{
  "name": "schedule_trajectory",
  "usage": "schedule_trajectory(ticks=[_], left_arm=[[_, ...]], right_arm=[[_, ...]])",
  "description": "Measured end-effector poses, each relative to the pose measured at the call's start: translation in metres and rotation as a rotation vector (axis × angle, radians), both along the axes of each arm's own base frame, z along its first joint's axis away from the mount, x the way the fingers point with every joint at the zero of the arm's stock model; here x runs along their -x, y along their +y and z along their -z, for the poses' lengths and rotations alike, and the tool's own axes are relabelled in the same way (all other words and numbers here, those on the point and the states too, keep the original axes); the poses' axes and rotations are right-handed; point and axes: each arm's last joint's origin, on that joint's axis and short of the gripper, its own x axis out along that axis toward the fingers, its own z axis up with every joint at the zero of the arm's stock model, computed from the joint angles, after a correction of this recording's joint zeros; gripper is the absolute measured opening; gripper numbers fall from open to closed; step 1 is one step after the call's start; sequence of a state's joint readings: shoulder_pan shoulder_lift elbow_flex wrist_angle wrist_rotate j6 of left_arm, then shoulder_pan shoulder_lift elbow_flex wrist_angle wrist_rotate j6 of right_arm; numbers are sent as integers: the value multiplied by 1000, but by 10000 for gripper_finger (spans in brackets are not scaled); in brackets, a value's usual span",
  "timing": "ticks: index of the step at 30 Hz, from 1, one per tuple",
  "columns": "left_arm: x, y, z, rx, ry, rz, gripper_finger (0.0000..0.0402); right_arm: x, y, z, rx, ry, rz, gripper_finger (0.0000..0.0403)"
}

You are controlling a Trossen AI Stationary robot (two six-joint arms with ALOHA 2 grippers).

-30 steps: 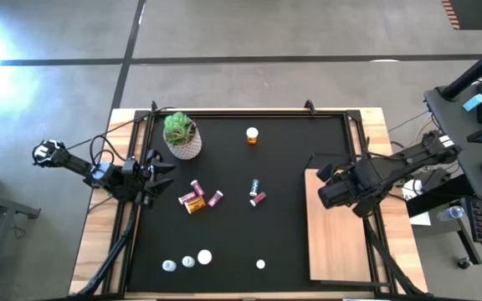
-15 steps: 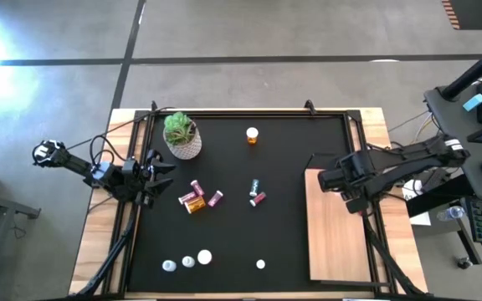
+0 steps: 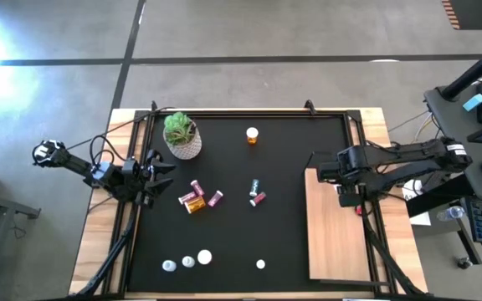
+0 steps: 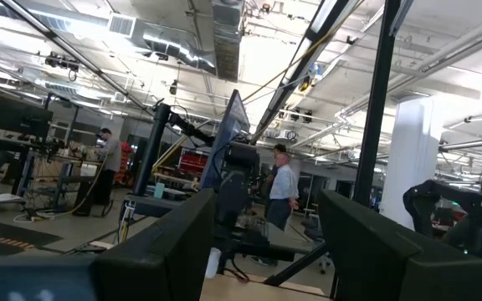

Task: Pick and place medicine bottles onto shelf by color
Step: Put the top white pill bottle on the shelf

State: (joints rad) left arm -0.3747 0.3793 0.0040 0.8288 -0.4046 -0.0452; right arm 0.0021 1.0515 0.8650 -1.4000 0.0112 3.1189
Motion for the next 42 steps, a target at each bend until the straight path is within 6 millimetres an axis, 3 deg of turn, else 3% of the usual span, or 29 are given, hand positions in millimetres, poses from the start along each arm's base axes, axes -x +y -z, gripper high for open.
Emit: schedule_trajectory(ticks=[8, 18, 28, 34, 42], left_arm=[[0, 0, 0, 0, 0, 0, 199], [0, 0, 0, 0, 0, 0, 199], [0, 0, 0, 0, 0, 0, 199], [0, 0, 0, 0, 0, 0, 199], [0, 0, 0, 0, 0, 0, 199]], right_arm=[[-1, -7, 1, 2, -6, 13, 137], [-13, -8, -14, -4, -80, -116, 137], [-34, -11, -5, -11, 23, -341, 137], [-42, -12, -5, 6, -69, -472, 137], [-57, -15, 8, 22, -38, -500, 137]])
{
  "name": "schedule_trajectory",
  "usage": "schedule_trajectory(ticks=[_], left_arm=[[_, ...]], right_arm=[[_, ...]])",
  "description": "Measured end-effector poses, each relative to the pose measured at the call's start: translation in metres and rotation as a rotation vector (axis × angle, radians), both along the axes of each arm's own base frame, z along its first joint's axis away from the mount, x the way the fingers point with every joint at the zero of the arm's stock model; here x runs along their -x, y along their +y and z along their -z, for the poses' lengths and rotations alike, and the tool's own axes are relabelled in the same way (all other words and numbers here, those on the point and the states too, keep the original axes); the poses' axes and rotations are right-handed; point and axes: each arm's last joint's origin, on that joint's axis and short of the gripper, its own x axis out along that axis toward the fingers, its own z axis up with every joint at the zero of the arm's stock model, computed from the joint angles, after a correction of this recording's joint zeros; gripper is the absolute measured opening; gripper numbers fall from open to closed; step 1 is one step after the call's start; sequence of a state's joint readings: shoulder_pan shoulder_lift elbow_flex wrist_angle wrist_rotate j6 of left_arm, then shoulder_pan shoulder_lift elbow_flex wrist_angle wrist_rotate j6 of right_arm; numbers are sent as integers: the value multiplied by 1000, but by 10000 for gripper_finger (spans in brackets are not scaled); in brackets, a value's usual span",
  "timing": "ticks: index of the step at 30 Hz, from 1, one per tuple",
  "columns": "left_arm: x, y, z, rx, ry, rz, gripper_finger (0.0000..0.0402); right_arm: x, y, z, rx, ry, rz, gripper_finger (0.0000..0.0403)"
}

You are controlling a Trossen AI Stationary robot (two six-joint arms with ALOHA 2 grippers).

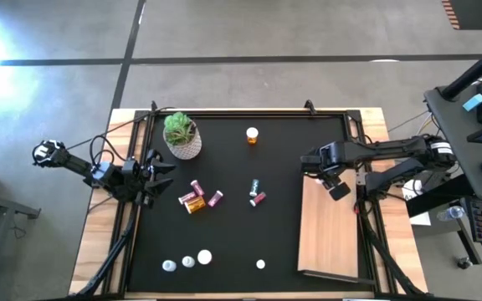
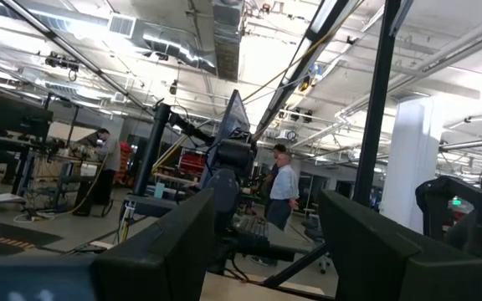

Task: Pick and place medicine bottles onto shelf by color
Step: Put the top white pill bottle on the shelf

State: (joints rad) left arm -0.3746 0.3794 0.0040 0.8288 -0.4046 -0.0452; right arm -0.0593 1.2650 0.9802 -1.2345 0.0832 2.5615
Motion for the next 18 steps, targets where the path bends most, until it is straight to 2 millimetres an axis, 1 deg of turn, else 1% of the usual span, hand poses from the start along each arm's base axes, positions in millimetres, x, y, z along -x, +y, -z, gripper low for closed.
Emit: schedule_trajectory(ticks=[10, 15, 18], left_arm=[[0, 0, 0, 0, 0, 0, 199], [0, 0, 0, 0, 0, 0, 199], [0, 0, 0, 0, 0, 0, 199]], right_arm=[[-7, 0, 2, -22, -51, -33, 137], [0, 2, -3, -34, -37, -4, 137], [4, 2, -11, -57, -33, 0, 137]])
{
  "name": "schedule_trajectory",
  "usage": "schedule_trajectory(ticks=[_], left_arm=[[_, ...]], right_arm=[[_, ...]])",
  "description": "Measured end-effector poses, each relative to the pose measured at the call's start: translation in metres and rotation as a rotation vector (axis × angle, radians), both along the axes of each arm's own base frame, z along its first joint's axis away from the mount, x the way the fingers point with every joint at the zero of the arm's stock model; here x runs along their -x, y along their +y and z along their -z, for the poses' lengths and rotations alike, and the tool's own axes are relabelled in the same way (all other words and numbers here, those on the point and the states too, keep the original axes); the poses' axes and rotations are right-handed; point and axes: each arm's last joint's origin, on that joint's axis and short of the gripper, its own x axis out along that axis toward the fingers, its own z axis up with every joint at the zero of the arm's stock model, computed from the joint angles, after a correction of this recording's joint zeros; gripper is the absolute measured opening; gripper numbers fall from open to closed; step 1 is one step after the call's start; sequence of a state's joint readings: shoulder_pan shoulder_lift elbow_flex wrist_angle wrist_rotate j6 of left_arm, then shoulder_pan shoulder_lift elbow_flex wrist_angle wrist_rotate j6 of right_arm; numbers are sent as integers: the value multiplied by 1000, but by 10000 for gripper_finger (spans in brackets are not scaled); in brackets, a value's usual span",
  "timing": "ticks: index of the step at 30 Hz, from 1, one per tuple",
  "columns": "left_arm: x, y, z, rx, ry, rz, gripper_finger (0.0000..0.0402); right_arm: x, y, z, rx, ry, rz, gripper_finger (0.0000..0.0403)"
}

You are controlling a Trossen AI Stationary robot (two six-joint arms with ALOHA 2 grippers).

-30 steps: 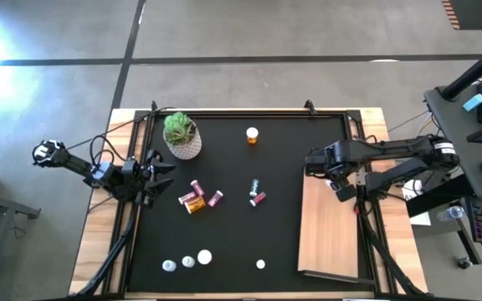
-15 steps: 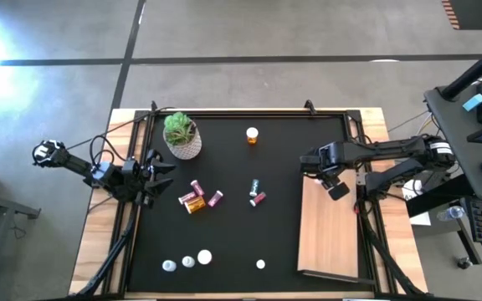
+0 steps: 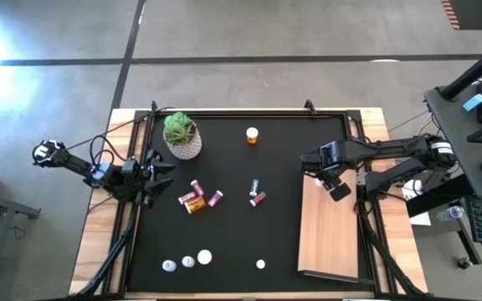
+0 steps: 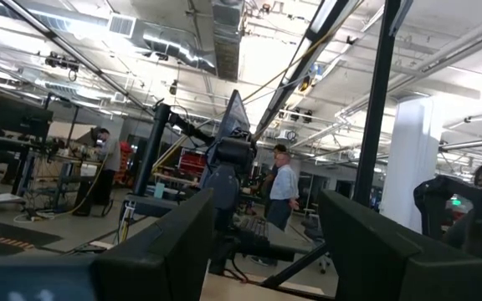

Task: Pick and place medicine bottles onto shelf by color
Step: Put the top white pill bottle on the shelf

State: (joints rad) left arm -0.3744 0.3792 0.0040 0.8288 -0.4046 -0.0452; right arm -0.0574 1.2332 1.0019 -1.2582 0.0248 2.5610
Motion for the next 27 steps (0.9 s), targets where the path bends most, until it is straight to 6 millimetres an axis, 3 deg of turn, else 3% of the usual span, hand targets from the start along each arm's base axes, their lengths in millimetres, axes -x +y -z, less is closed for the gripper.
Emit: schedule_trajectory(ticks=[8, 17, 27], left_arm=[[0, 0, 0, 0, 0, 0, 199], [0, 0, 0, 0, 0, 0, 199], [0, 0, 0, 0, 0, 0, 199]], right_arm=[[-8, 6, -17, -67, -46, -29, 137], [-22, 6, 7, -57, 97, -38, 137], [-24, 5, 12, -2, 124, -58, 137]])
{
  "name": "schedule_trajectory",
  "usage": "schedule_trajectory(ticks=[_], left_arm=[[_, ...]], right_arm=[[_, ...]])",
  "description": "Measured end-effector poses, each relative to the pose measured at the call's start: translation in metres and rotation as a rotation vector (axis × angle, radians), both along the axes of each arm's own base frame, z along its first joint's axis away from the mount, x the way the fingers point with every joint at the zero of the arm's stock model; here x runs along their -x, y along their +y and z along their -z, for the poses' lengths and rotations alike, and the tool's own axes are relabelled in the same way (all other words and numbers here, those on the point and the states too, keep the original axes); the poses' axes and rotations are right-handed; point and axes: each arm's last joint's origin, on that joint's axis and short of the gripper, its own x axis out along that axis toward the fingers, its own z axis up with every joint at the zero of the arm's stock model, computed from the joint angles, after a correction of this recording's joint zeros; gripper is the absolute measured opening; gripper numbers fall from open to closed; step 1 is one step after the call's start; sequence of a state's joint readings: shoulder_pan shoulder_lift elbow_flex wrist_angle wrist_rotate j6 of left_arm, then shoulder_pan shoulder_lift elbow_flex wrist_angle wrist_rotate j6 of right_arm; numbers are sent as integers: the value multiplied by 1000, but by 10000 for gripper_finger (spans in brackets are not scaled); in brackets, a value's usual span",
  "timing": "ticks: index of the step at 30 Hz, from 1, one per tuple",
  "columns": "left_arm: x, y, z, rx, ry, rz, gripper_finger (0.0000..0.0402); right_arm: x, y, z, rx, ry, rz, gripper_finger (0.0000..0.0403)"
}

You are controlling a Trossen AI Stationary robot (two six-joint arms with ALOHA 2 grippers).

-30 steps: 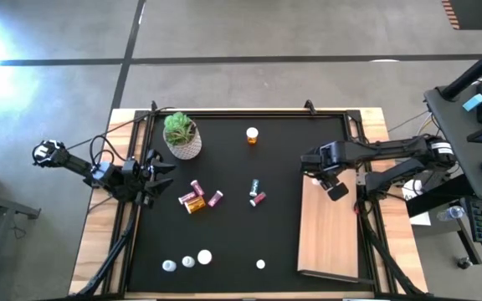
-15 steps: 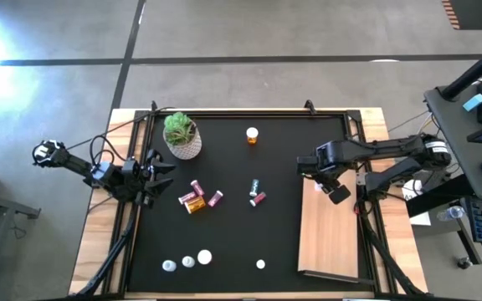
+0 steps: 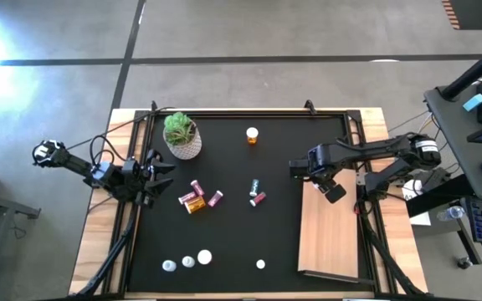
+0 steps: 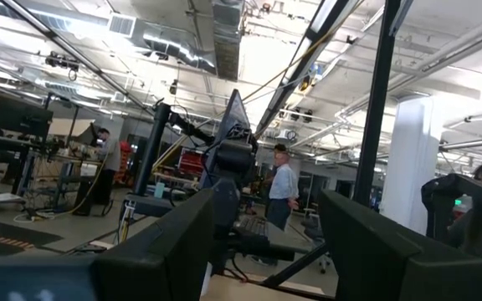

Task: Pick and place medicine bottles onto shelf by color
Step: Put the top white pill bottle on the shelf

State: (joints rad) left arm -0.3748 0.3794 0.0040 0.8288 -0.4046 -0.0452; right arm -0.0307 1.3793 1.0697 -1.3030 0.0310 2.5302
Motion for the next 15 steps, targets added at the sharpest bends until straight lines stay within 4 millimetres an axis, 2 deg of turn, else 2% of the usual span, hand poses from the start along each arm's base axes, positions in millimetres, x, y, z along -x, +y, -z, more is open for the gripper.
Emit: schedule_trajectory(ticks=[4, 15], left_arm=[[0, 0, 0, 0, 0, 0, 199], [0, 0, 0, 0, 0, 0, 199]], right_arm=[[0, -1, 1, 15, 0, -24, 148], [0, -1, 2, 14, 8, -46, 215]])
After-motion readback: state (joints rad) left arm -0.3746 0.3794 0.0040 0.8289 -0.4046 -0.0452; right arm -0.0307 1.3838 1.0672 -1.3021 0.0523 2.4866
